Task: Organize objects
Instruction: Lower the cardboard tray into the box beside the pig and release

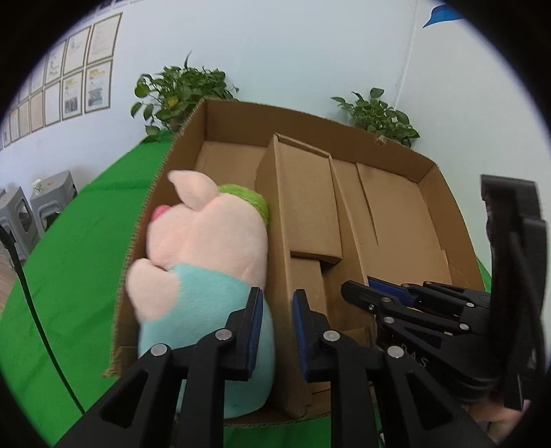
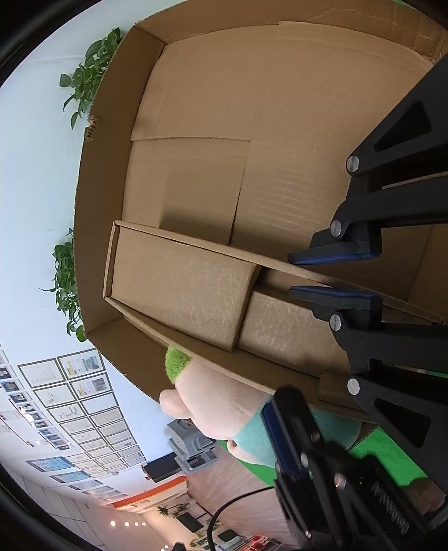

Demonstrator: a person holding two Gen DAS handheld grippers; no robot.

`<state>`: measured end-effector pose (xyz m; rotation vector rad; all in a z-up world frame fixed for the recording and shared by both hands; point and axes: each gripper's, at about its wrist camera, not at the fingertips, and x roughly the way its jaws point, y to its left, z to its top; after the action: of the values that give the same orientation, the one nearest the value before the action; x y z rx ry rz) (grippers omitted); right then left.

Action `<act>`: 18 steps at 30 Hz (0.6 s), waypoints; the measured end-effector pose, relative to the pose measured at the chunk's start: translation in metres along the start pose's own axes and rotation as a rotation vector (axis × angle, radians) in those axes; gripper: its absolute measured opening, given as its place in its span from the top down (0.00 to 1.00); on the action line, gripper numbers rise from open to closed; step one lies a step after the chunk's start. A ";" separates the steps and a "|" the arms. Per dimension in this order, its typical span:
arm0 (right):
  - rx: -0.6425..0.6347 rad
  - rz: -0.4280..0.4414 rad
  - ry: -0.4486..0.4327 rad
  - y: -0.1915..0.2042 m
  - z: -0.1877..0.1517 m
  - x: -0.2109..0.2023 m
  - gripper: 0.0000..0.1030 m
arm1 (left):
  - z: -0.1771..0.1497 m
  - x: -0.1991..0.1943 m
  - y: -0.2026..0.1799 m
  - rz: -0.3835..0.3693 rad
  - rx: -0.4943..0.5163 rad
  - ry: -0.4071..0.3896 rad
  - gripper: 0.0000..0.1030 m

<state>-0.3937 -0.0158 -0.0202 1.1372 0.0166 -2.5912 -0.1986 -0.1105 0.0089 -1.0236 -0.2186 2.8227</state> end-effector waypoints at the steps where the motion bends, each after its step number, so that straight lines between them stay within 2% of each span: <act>1: -0.002 -0.004 0.001 0.001 0.000 0.002 0.90 | 0.000 -0.005 0.000 0.012 0.008 -0.012 0.83; 6: -0.030 -0.053 0.014 0.014 0.005 0.009 0.89 | 0.000 -0.024 0.004 0.043 0.032 -0.050 0.83; 8: -0.058 -0.080 0.019 0.021 0.007 0.014 0.86 | 0.000 -0.026 0.006 0.041 0.027 -0.055 0.83; 12: -0.051 -0.074 0.023 0.028 0.015 0.017 0.83 | -0.002 -0.025 0.008 0.050 0.029 -0.054 0.83; 13: -0.051 -0.070 0.023 0.028 0.016 0.019 0.83 | -0.002 -0.026 0.008 0.047 0.027 -0.054 0.82; 15: -0.047 -0.059 0.013 0.027 0.017 0.018 0.81 | -0.004 -0.027 0.008 0.045 0.028 -0.063 0.71; 16: -0.043 -0.055 0.006 0.027 0.019 0.018 0.73 | -0.005 -0.030 0.008 0.048 0.029 -0.072 0.67; 17: -0.042 -0.057 -0.003 0.028 0.021 0.017 0.59 | -0.006 -0.032 0.007 0.049 0.028 -0.083 0.59; 18: -0.043 -0.057 -0.016 0.026 0.022 0.010 0.52 | -0.007 -0.036 0.008 0.048 0.025 -0.091 0.51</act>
<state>-0.4084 -0.0462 -0.0093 1.1166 0.1017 -2.6361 -0.1673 -0.1236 0.0246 -0.9084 -0.1700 2.9110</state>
